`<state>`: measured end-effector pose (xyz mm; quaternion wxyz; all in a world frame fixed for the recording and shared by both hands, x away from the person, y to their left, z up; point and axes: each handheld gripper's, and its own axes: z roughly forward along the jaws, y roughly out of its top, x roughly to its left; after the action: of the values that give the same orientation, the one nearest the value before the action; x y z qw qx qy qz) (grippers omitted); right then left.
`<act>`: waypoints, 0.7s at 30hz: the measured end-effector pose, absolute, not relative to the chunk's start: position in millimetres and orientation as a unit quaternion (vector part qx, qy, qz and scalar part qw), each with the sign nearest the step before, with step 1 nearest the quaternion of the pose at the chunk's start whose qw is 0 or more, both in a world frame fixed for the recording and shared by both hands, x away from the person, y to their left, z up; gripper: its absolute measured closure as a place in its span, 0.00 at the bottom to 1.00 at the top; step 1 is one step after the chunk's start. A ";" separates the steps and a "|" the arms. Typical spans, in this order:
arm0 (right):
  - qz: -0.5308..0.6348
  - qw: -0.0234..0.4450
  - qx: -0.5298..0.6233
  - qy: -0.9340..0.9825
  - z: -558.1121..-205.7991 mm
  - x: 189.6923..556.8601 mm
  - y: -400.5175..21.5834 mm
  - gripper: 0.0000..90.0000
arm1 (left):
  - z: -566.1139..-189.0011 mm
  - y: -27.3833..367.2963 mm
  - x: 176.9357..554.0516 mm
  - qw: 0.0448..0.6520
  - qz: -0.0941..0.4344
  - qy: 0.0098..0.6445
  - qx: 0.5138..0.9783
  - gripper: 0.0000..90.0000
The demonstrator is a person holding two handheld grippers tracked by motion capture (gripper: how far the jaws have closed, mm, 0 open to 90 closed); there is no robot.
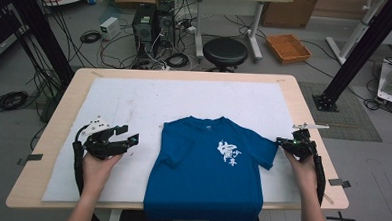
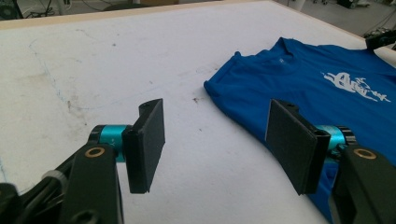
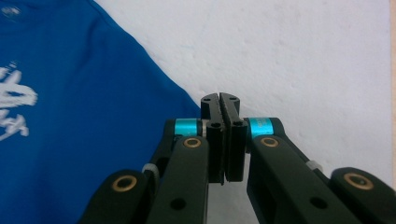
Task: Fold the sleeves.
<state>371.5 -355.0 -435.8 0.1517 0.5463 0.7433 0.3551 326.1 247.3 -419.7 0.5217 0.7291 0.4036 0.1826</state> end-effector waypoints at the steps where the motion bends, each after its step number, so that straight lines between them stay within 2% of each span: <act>1: 0.361 0.152 0.546 0.741 -432.8 369.8 -353.6 1.00 | -419.7 247.4 326.7 0.521 0.182 0.402 0.730 0.42; 6: 0.384 0.160 0.527 0.742 -407.6 358.9 -334.6 1.00 | -417.7 247.6 330.2 0.529 0.180 0.406 0.724 0.42; 13: 0.380 0.189 0.485 0.765 -371.9 345.5 -275.5 1.00 | -414.8 244.3 333.7 0.533 0.174 0.400 0.725 0.42; 21: 0.343 0.187 0.453 0.801 -376.6 357.7 -198.0 0.99 | -416.8 239.9 337.3 0.528 0.161 0.399 0.732 0.42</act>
<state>357.7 -198.0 -376.6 0.1872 0.4535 0.8008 0.3435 337.3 239.9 -416.8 0.5278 0.7323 0.3990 0.1611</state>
